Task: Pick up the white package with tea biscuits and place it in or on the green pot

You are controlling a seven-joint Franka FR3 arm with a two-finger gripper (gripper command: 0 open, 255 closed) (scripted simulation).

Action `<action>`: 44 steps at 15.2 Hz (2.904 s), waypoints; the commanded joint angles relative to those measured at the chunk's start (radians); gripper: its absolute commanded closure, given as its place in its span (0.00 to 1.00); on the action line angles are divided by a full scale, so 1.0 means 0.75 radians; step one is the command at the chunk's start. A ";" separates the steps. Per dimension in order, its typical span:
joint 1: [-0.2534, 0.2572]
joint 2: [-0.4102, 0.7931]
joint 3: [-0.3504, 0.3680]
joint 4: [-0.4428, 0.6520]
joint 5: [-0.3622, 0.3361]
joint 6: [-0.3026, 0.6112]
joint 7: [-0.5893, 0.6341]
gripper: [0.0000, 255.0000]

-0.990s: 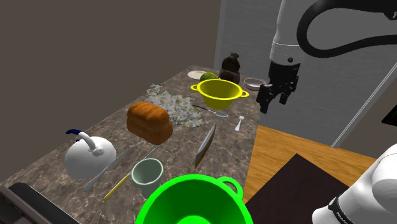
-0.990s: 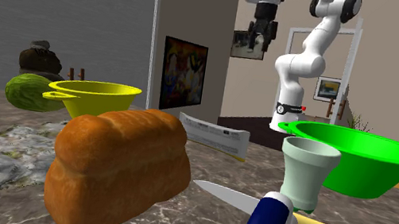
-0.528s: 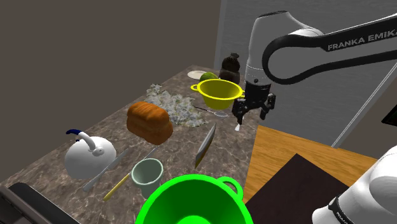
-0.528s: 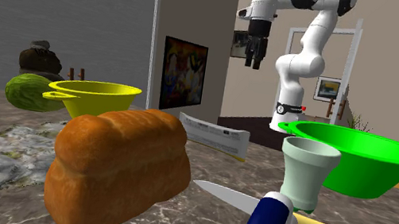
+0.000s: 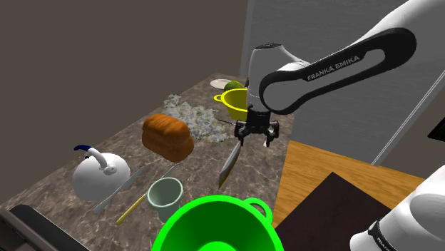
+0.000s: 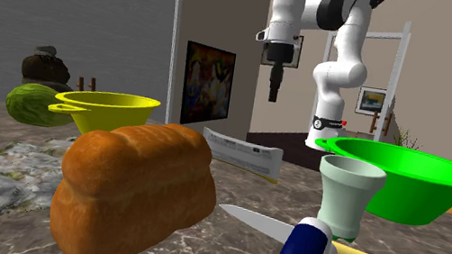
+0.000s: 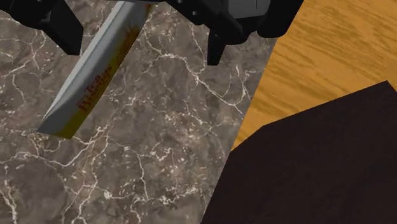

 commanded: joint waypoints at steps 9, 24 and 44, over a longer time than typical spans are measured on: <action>0.027 0.564 -0.054 0.297 -0.272 0.254 0.649 0.00; 0.064 0.690 -0.102 0.301 -0.347 0.369 0.717 0.00; 0.031 0.565 -0.058 0.314 -0.266 0.241 0.663 1.00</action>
